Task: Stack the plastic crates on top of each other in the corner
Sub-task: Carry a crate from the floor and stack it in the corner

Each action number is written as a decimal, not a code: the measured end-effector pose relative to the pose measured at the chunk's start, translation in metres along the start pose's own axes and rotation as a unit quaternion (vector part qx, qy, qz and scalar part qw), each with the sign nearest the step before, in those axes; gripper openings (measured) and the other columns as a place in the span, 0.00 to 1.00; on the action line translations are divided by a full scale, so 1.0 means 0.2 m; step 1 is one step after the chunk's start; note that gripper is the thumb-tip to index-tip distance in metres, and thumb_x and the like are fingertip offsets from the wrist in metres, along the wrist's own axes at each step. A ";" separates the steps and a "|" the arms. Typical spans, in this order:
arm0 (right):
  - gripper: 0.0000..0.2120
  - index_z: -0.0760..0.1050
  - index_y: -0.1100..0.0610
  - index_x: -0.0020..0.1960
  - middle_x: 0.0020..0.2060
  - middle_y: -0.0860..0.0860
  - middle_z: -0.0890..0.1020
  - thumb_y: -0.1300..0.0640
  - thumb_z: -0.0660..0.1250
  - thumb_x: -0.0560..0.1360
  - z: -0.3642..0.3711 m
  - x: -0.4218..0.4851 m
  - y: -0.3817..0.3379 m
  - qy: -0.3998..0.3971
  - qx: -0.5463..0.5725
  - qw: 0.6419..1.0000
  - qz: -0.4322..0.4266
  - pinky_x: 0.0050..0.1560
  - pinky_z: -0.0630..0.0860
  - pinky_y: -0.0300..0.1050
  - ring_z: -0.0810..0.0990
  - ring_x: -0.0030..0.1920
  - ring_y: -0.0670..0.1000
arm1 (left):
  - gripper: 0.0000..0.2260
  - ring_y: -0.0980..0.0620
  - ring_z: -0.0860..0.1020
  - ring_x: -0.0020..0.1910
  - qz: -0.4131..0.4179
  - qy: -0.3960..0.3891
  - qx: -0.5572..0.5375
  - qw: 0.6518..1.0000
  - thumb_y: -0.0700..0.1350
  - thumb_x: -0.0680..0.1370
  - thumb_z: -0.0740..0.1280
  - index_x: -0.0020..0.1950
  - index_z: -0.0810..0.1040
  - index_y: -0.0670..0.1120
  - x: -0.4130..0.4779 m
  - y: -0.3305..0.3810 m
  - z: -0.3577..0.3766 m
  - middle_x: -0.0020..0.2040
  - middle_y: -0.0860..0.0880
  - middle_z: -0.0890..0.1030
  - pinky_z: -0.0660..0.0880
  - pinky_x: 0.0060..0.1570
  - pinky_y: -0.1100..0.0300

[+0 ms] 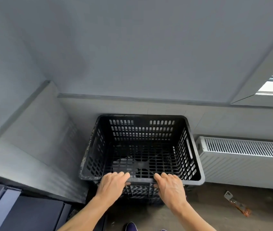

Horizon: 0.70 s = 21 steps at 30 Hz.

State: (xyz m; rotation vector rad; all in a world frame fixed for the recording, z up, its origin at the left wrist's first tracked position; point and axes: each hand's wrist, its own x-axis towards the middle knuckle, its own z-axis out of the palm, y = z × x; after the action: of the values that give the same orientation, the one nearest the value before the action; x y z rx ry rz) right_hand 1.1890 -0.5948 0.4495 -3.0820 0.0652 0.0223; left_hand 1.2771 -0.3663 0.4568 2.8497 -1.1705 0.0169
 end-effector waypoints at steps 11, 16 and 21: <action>0.16 0.74 0.51 0.38 0.29 0.47 0.76 0.50 0.81 0.59 0.06 0.03 0.04 -0.049 -0.001 0.999 -0.013 0.25 0.72 0.46 0.77 0.27 0.51 | 0.15 0.55 0.77 0.28 -0.033 -0.054 -0.031 0.997 0.52 0.63 0.80 0.39 0.74 0.53 0.00 0.01 0.09 0.31 0.55 0.75 0.68 0.24 0.60; 0.14 0.75 0.53 0.49 0.42 0.49 0.79 0.44 0.71 0.72 0.02 0.07 0.06 -0.094 0.016 0.994 -0.056 0.34 0.77 0.49 0.81 0.40 0.54 | 0.19 0.55 0.77 0.53 -0.075 -0.136 -0.125 0.980 0.65 0.78 0.59 0.60 0.75 0.54 -0.02 -0.05 0.02 0.53 0.56 0.79 0.72 0.47 0.56; 0.29 0.72 0.51 0.63 0.53 0.50 0.80 0.29 0.56 0.75 -0.01 0.13 0.05 -0.147 0.029 0.984 -0.092 0.44 0.75 0.51 0.82 0.51 0.56 | 0.22 0.55 0.76 0.57 -0.082 -0.136 -0.176 0.971 0.66 0.79 0.52 0.62 0.76 0.55 -0.04 -0.05 -0.01 0.56 0.58 0.79 0.71 0.53 0.57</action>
State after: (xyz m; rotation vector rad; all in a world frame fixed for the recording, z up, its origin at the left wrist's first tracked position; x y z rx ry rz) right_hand 1.2149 -0.6058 0.4498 -2.9742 -0.2264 0.4571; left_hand 1.2779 -0.3535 0.4577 2.6696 -0.8601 -0.5491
